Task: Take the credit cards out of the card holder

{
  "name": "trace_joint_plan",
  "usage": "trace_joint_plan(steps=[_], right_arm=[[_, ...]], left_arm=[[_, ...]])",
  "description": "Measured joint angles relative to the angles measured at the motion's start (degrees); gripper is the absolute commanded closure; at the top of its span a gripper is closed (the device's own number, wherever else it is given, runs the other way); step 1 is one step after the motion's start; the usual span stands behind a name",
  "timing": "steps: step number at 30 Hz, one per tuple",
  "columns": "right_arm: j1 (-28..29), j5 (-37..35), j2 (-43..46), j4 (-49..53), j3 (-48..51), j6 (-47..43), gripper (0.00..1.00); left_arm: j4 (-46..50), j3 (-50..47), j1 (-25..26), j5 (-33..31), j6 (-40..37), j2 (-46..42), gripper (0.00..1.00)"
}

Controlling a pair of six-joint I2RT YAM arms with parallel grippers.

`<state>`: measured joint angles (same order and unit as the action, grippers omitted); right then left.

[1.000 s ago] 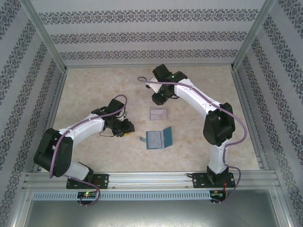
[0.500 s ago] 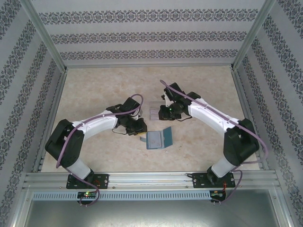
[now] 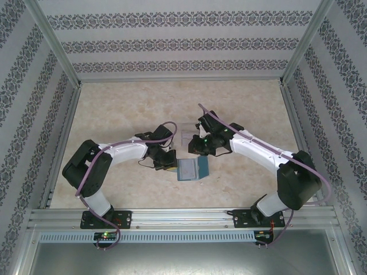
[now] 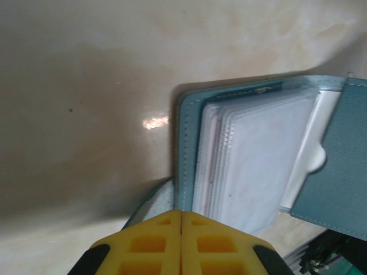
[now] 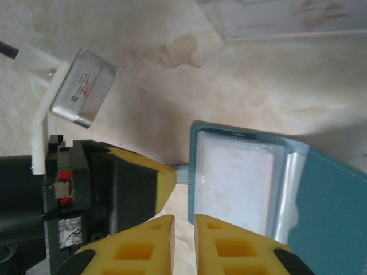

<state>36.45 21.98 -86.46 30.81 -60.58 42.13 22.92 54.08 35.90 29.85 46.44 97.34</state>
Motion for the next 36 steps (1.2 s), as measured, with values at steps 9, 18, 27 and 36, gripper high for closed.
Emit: trace_joint_plan(steps=[9,18,27,36], right_arm=[[3.3,-0.4,-5.6,-0.2,0.0,1.1,0.78],[7.8,-4.7,-11.7,3.1,-3.5,1.5,0.75],[9.8,-9.0,-16.1,6.3,-5.9,2.1,0.70],[9.9,-11.3,-17.4,8.5,-6.8,2.5,0.66]], left_arm=[[-0.5,-1.4,0.0,-0.8,-0.1,0.5,0.94],[-2.2,-2.9,0.0,-0.7,-0.1,0.5,0.95],[-2.8,-3.1,0.0,-0.5,-0.1,0.5,0.95],[-2.9,-3.1,0.0,-0.3,-0.1,0.5,0.95]])
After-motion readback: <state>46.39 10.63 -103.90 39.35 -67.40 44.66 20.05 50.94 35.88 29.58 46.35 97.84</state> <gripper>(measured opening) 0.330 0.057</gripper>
